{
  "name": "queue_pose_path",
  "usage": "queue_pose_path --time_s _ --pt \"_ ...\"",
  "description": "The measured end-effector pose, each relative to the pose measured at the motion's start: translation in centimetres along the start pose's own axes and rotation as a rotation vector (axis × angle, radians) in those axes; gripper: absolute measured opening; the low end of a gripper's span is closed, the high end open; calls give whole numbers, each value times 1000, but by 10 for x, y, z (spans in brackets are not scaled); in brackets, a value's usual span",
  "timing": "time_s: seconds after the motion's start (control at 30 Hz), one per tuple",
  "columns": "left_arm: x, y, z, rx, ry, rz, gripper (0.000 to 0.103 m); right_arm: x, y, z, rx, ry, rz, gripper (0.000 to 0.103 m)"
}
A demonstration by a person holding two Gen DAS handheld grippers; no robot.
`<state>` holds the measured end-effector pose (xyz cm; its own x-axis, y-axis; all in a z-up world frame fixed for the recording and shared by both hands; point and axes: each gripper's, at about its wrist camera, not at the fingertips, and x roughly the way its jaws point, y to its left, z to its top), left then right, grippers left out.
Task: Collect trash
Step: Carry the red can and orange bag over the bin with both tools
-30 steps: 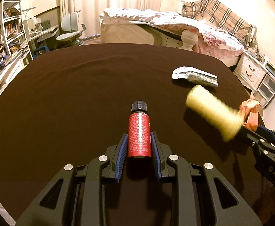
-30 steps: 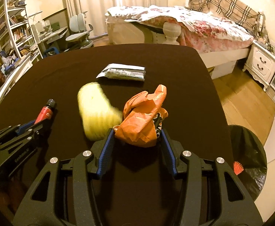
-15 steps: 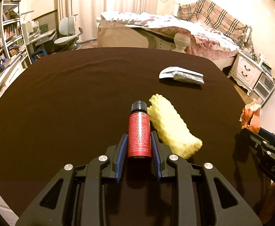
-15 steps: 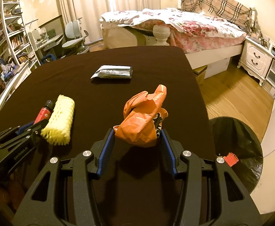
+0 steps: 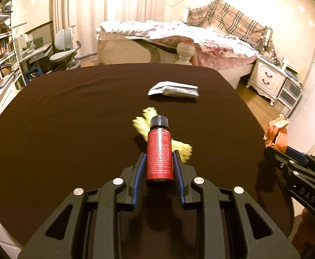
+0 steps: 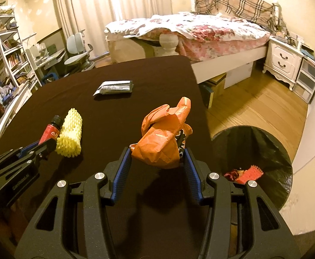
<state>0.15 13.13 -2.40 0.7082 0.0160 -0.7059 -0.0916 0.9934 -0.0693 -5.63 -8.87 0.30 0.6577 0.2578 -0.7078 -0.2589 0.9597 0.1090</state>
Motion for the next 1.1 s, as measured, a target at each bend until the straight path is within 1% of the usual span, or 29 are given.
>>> queue_pose_path --time_s 0.4,0.73,1.1 --pt "-4 -50 5 79 -20 -78 27 -18 -46 -11 74 -22 -67 48" --pt "3 -102 3 173 -16 -150 27 -27 -89 -22 141 -31 -151 48" --pt "12 -157 1 265 -14 -216 27 -28 -131 -28 215 -30 -220 48"
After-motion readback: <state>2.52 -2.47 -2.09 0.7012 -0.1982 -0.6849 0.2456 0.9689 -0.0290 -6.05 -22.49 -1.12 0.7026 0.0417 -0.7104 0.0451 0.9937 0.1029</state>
